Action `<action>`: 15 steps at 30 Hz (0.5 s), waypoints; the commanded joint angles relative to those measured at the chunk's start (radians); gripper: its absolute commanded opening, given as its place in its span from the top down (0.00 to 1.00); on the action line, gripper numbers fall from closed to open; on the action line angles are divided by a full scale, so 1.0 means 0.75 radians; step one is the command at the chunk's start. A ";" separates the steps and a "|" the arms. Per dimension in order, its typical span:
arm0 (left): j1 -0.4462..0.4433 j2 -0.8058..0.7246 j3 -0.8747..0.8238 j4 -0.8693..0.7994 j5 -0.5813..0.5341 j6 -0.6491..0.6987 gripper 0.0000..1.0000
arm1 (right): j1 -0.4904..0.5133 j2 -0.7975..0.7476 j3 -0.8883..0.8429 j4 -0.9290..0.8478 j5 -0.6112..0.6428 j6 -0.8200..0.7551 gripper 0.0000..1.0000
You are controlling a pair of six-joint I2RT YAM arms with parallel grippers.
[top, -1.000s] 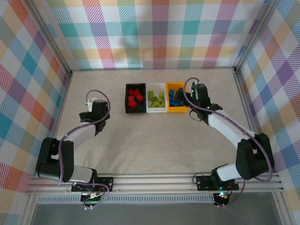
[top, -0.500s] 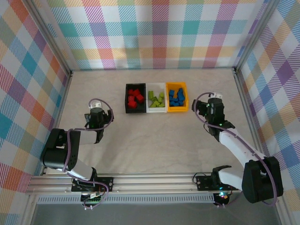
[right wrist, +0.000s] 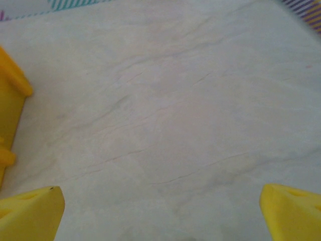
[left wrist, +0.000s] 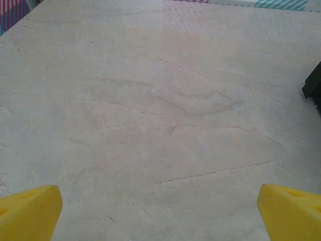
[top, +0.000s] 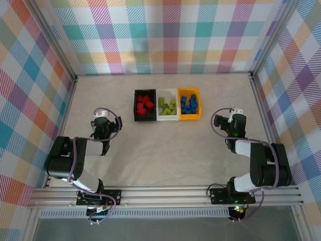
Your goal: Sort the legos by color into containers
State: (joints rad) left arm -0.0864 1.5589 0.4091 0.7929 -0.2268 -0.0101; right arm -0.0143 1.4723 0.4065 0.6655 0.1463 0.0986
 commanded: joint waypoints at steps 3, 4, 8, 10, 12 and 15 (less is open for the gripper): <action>0.005 0.001 -0.007 0.051 0.013 0.010 0.00 | 0.021 0.083 -0.037 0.303 -0.103 -0.059 0.00; 0.005 0.002 -0.007 0.051 0.012 0.010 0.00 | 0.025 0.094 -0.041 0.331 -0.098 -0.062 0.00; 0.005 0.002 -0.007 0.051 0.012 0.011 0.00 | 0.029 0.076 -0.034 0.285 -0.077 -0.058 0.00; 0.005 0.002 -0.008 0.051 0.012 0.011 0.00 | 0.029 0.077 -0.045 0.308 -0.070 -0.056 0.00; 0.005 0.002 -0.008 0.051 0.011 0.010 0.00 | 0.028 0.078 -0.051 0.319 -0.066 -0.054 0.00; 0.005 0.002 -0.007 0.049 0.012 0.010 0.00 | 0.029 0.076 -0.049 0.313 -0.066 -0.053 0.00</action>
State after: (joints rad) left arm -0.0864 1.5589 0.4091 0.7937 -0.2249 -0.0097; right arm 0.0013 1.5394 0.3756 0.8494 0.1005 0.0662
